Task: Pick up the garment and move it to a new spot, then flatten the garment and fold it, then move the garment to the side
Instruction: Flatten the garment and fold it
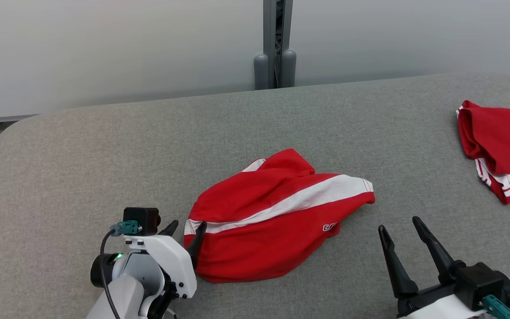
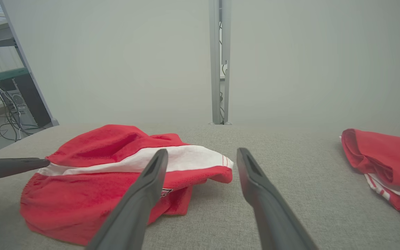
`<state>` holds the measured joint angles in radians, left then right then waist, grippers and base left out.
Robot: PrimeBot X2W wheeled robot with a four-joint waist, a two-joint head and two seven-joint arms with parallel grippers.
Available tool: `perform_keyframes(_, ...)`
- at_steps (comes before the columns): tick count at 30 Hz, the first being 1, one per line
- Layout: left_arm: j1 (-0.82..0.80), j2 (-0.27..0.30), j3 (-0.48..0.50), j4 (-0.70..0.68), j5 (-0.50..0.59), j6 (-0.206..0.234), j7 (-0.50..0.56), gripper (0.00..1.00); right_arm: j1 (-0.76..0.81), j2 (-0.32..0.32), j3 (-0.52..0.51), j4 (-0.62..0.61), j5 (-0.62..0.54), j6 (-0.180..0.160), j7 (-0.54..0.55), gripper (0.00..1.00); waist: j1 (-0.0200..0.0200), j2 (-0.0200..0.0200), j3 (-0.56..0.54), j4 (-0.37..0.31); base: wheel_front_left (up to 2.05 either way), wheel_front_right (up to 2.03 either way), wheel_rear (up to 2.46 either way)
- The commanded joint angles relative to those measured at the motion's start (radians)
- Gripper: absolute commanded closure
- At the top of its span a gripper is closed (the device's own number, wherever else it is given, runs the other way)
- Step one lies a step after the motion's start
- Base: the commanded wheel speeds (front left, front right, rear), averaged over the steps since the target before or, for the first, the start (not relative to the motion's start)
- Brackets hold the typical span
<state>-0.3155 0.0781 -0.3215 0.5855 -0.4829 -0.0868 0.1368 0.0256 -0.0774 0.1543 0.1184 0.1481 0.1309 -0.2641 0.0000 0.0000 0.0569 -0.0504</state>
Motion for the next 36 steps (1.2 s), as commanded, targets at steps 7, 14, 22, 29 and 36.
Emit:
perform_keyframes(7,-0.045,0.014,0.0,0.031,-0.007,0.023,0.047,0.06,-0.02,-0.018,0.0,-0.001,0.0,0.0,0.0,0.0,0.0,0.0,0.028,-0.017,0.0,0.0,0.0)
perform_keyframes(14,-0.051,0.021,-0.01,0.031,-0.016,0.011,0.066,1.0,-0.025,-0.021,-0.004,-0.003,-0.002,0.0,0.0,0.0,0.0,0.0,0.036,-0.017,0.0,0.0,0.0)
perform_keyframes(22,0.031,0.057,-0.031,-0.093,0.024,0.025,-0.018,1.0,-0.049,-0.018,0.013,0.019,0.019,0.0,0.0,0.0,0.0,0.0,0.023,-0.002,0.0,0.0,0.0)
perform_keyframes(29,0.146,0.084,-0.061,-0.257,0.05,0.046,-0.041,1.0,-0.146,-0.067,0.068,0.189,0.195,0.0,0.0,0.0,0.0,0.0,0.021,0.038,0.0,0.0,0.0)
perform_keyframes(36,0.206,0.087,-0.076,-0.383,0.051,0.066,-0.025,1.0,-0.344,-0.168,0.25,0.368,0.406,0.0,0.063,0.0,0.0,0.0,0.035,0.074,0.0,0.0,0.0)
